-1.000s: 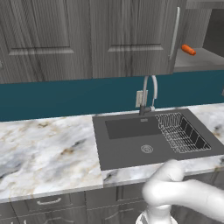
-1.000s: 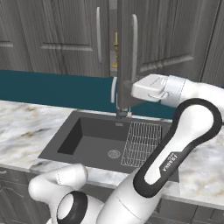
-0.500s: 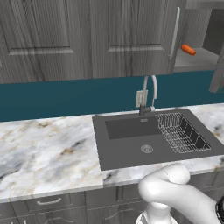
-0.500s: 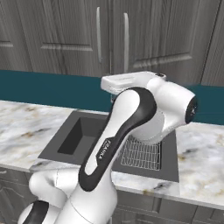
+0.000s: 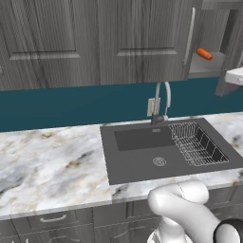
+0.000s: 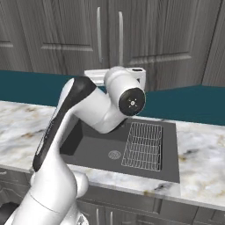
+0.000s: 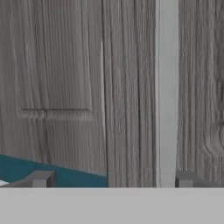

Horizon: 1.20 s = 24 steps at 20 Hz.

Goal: Pick the candle and candle from the dining table and place them in the open cabinet. Close the cabinet after placing the objects.

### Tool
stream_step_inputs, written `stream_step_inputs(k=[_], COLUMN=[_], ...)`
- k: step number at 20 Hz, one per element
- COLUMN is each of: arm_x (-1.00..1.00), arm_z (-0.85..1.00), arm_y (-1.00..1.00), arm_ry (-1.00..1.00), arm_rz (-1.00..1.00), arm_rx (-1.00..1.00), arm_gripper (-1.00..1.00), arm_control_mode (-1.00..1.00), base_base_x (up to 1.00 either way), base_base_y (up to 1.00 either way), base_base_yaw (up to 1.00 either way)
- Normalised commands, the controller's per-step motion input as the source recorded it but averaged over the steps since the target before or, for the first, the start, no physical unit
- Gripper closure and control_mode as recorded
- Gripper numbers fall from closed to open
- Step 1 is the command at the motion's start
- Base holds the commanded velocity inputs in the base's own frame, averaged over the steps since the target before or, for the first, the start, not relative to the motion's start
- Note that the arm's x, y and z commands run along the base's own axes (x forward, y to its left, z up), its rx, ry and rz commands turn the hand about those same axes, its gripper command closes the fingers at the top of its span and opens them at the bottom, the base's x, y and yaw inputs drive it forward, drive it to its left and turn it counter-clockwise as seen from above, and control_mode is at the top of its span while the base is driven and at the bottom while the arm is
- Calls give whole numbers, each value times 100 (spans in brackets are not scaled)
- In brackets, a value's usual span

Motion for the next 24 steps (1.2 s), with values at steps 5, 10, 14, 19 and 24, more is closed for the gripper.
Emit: stream_step_inputs(k=[5,10,14,19,24], arm_x=[54,89,98,83,76], arm_z=[11,20,16,21,25], arm_y=[66,44,28,1,0], arm_ry=[0,0,1,2,5], arm_rz=[-37,-18,2,15,22], arm_rx=[-2,0,7,12,11], arm_gripper=[-100,-100,-100,-100,-100], arm_control_mode=[-100,-100,-100,-100,-100], base_base_x=[0,0,0,0,0], base_base_y=[0,0,0,0,0], base_base_yaw=[0,0,0,0,0])
